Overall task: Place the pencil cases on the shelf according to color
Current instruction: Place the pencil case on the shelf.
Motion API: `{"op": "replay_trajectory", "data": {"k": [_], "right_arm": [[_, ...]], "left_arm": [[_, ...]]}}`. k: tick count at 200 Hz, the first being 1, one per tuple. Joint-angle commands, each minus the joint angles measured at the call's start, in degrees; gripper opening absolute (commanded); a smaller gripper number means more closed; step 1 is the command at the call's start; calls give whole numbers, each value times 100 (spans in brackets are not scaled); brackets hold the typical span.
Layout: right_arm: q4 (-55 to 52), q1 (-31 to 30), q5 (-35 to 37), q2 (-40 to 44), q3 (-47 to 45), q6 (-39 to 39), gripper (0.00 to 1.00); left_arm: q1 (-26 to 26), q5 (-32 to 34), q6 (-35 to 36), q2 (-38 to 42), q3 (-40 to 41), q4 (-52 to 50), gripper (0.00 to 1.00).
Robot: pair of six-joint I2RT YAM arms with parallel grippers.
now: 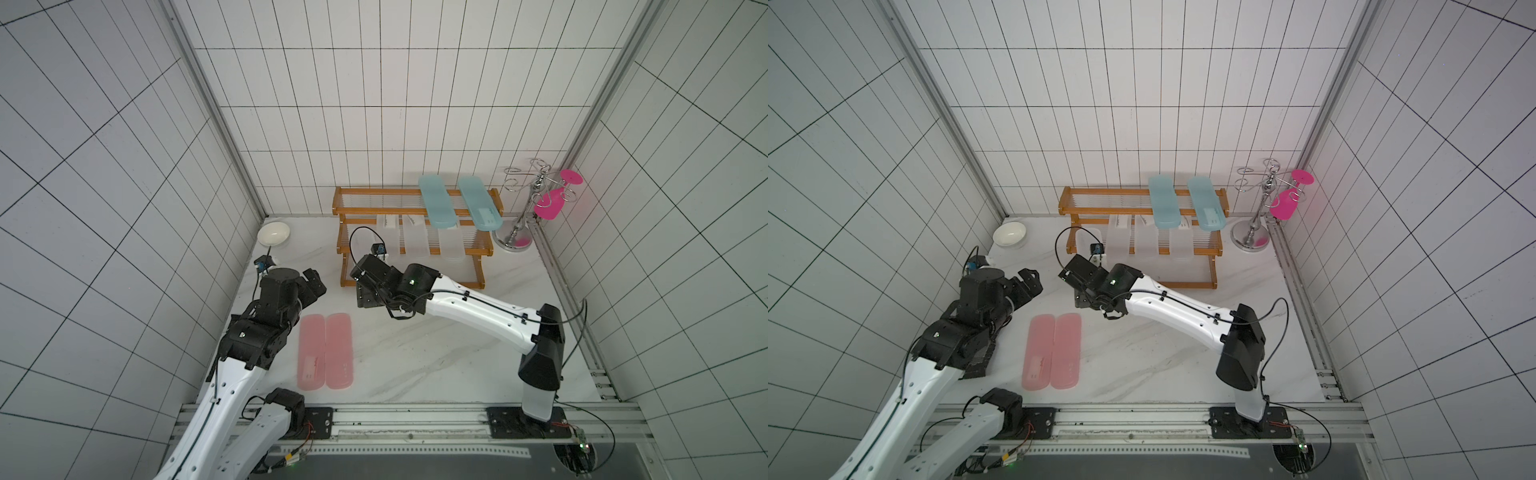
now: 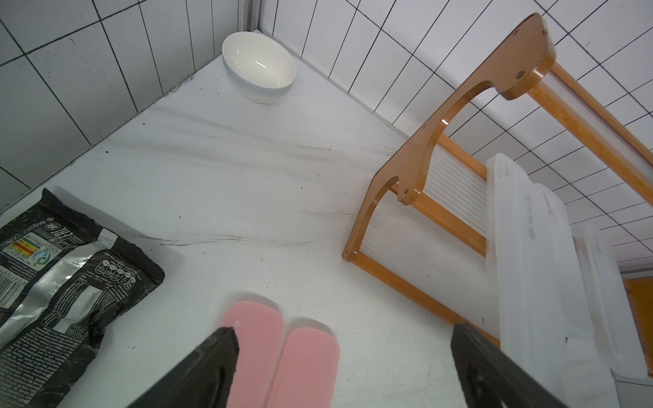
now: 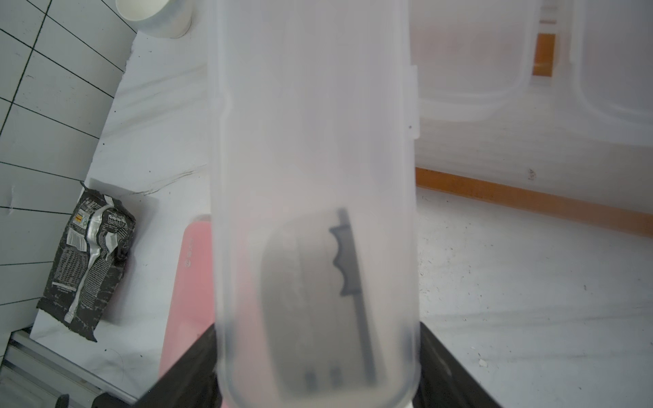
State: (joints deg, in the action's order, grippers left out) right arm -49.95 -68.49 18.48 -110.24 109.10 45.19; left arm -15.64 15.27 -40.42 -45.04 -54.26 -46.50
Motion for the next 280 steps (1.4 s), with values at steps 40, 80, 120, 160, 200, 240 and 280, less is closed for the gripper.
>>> {"op": "replay_trajectory", "data": {"k": [40,80,120,160,200,240,280], "right_arm": [[-647,446,-32,-1031,1770,-199,64],[-644,600,-169,-1553,2494,-241,65],[-564,718,-201,-1856,2854,-239,66],[-388,889,-433,-2076,3036,-82,68],[-16,1018,-626,-2283,3066,-131,69],[102,1189,-740,-2542,3304,-181,69],[326,1292,-866,-2635,3303,-70,76]], "left_arm": [[91,16,480,-100,-358,-51,98],[122,23,586,-128,-351,-69,98],[131,-83,602,-181,-315,14,98],[135,-205,814,-206,-149,152,98],[158,-173,937,-169,-97,138,98],[171,-245,1071,-200,-38,83,98],[176,-271,1025,-194,68,115,98]]}}
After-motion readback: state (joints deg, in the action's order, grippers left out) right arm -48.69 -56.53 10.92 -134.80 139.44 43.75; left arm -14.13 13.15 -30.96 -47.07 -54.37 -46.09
